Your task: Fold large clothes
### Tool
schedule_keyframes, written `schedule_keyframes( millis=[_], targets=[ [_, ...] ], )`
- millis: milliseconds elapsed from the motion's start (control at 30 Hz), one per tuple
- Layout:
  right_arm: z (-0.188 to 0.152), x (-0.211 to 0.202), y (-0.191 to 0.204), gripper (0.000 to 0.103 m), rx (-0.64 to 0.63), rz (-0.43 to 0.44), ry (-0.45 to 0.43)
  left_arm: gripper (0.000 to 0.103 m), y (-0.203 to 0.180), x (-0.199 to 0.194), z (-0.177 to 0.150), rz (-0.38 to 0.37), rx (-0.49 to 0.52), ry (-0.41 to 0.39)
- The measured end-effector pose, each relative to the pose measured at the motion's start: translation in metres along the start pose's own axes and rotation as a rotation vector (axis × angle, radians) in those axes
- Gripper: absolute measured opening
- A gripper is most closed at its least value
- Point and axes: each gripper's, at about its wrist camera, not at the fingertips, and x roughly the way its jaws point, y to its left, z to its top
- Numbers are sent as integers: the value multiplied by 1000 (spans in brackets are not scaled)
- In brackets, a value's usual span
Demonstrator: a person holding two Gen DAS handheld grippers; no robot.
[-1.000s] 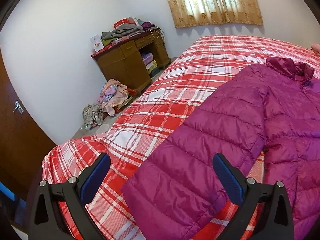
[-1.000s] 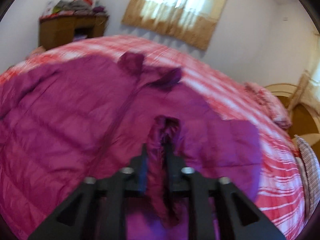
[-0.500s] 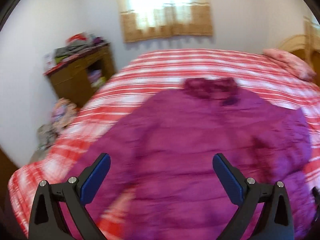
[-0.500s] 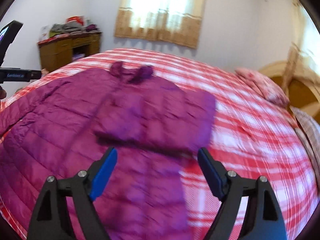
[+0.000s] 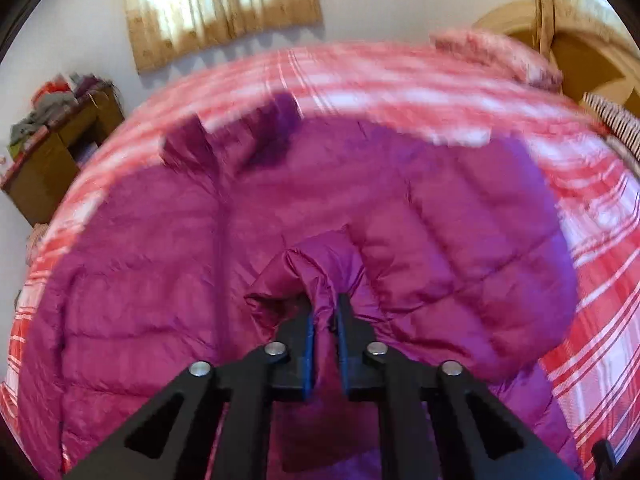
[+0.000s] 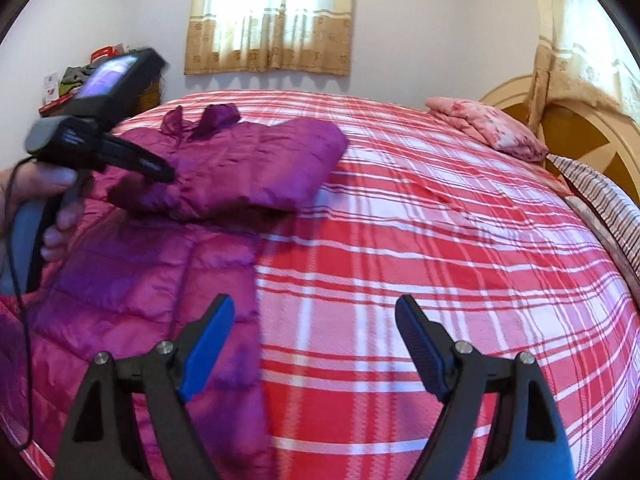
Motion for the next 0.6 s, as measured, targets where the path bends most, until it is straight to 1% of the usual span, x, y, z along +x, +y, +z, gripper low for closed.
schedule_keyframes(
  millis=[67,133,200,267,367,400,467,500,533,600],
  targets=[
    [-1,1,-9,84,15,-10,-1,8,14,-29,1,30,19,-75],
    [-3,4,-16,84,31,-15,0,8,32,-56,0,64,33,-133],
    [-4,7,-19,84,34,-16,5,8,49,-71,0,107,44,-173],
    [-2,9,-17,84,32,-10,7,8,68,-79,-5,145,53,-186],
    [1,9,-12,84,23,18,8,8,90,-75,-15,216,74,-184],
    [4,9,-9,83,16,36,11,8,96,-69,-22,232,79,-163],
    [9,9,-7,80,11,59,13,8,103,-55,-34,236,77,-119],
    [13,10,-7,75,9,72,18,8,104,-45,-42,246,84,-89],
    [16,11,-8,67,7,77,24,9,104,-35,-49,254,92,-62],
    [26,15,-13,57,12,94,47,15,103,-15,-56,248,92,-7]
  ],
)
